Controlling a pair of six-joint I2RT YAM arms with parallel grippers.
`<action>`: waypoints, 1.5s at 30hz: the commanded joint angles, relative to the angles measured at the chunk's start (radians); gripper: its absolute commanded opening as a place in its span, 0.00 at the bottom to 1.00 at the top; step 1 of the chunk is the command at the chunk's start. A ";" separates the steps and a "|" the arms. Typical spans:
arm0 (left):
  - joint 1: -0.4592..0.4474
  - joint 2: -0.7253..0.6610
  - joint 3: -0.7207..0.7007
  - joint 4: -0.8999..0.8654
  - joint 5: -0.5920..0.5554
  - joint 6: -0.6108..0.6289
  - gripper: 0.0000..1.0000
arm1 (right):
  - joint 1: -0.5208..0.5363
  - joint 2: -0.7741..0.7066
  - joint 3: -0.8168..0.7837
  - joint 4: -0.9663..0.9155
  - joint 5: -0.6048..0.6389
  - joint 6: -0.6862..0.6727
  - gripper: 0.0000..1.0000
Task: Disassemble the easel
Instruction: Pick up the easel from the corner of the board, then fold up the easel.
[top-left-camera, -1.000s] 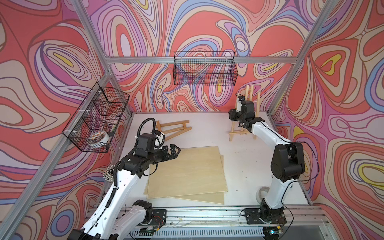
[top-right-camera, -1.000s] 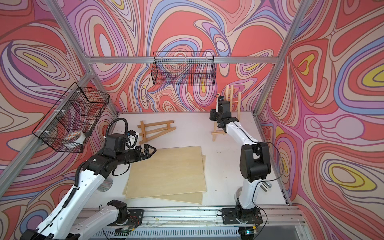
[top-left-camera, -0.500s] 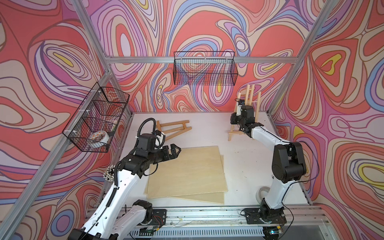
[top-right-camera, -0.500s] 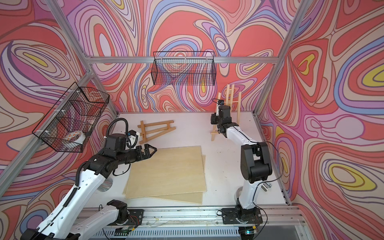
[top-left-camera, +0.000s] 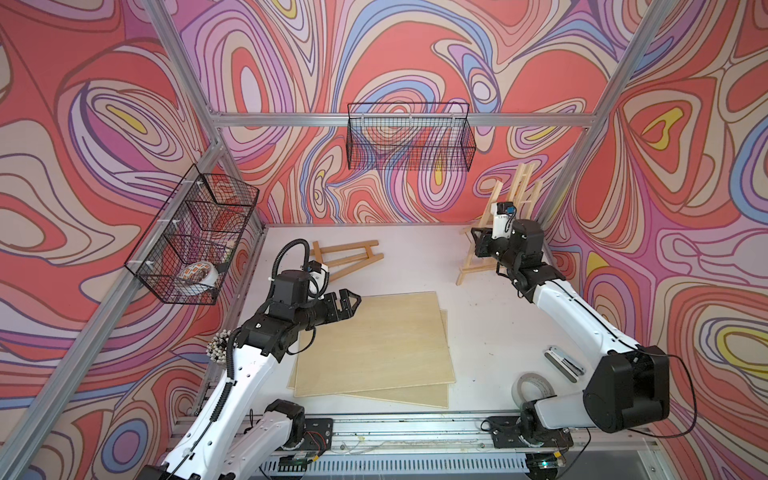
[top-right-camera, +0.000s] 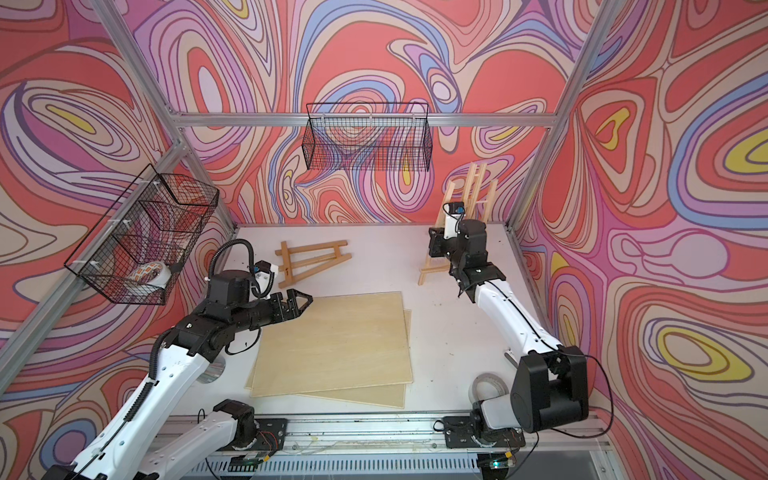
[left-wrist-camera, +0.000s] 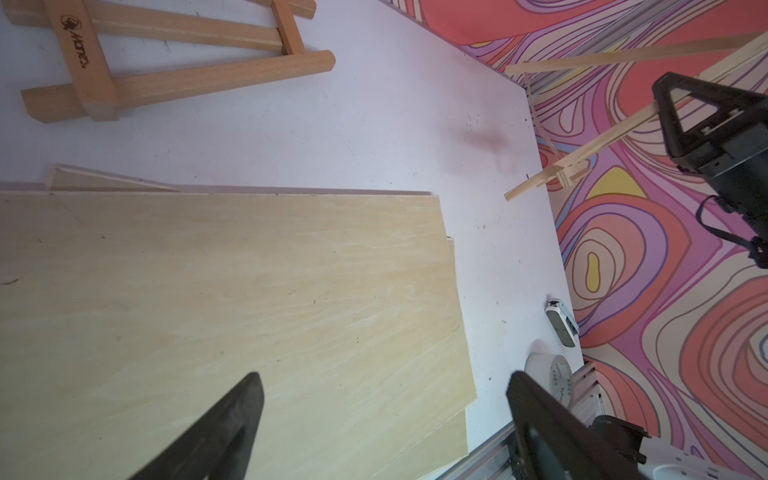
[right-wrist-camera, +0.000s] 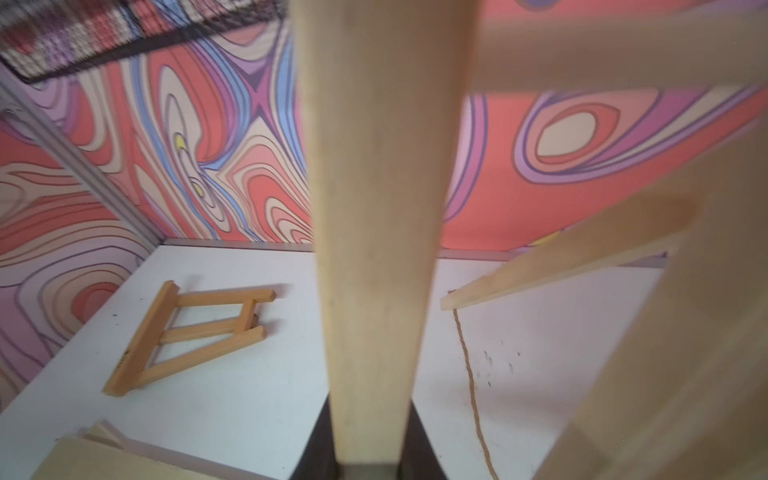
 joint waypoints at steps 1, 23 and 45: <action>-0.016 -0.036 -0.025 0.074 0.017 -0.008 0.93 | -0.003 -0.046 0.100 0.016 -0.192 -0.004 0.00; -0.305 0.403 0.291 0.196 -0.245 -0.186 0.48 | 0.004 -0.093 -0.244 0.495 -0.829 0.218 0.00; -0.323 0.718 0.681 0.033 -0.244 -0.115 0.14 | 0.004 -0.106 -0.289 0.701 -0.911 0.365 0.00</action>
